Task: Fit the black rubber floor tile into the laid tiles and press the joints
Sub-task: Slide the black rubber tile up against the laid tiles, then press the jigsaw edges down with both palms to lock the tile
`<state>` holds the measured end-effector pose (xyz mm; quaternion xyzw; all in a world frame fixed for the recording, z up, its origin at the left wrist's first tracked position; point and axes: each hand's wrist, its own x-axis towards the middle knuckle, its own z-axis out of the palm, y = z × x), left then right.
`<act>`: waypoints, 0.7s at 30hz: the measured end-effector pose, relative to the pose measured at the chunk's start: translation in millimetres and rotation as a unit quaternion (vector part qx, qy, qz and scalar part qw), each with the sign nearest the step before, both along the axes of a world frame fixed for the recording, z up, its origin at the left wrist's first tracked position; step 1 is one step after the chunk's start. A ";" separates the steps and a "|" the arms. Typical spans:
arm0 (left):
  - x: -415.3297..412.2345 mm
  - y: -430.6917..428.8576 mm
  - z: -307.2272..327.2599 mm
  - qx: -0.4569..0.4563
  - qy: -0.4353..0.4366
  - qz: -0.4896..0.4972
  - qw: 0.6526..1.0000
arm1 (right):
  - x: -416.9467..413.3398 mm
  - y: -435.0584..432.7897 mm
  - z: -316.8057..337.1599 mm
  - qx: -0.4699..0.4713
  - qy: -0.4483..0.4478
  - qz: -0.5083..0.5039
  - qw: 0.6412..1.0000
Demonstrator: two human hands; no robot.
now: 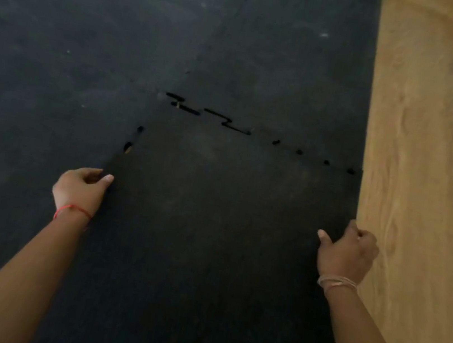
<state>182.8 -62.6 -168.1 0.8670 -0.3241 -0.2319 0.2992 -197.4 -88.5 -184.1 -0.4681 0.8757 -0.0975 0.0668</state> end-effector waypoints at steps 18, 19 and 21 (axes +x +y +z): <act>-36.4 208.9 -10.5 0.044 0.244 0.490 0.836 | 293.6 49.8 -17.4 0.051 -0.084 0.713 0.694; -33.0 204.9 -6.5 0.027 0.269 0.513 0.815 | 294.8 47.9 -17.2 0.047 -0.082 0.710 0.698; -27.5 203.0 -6.3 0.007 0.285 0.529 0.799 | 296.8 45.1 -17.1 0.037 -0.079 0.702 0.707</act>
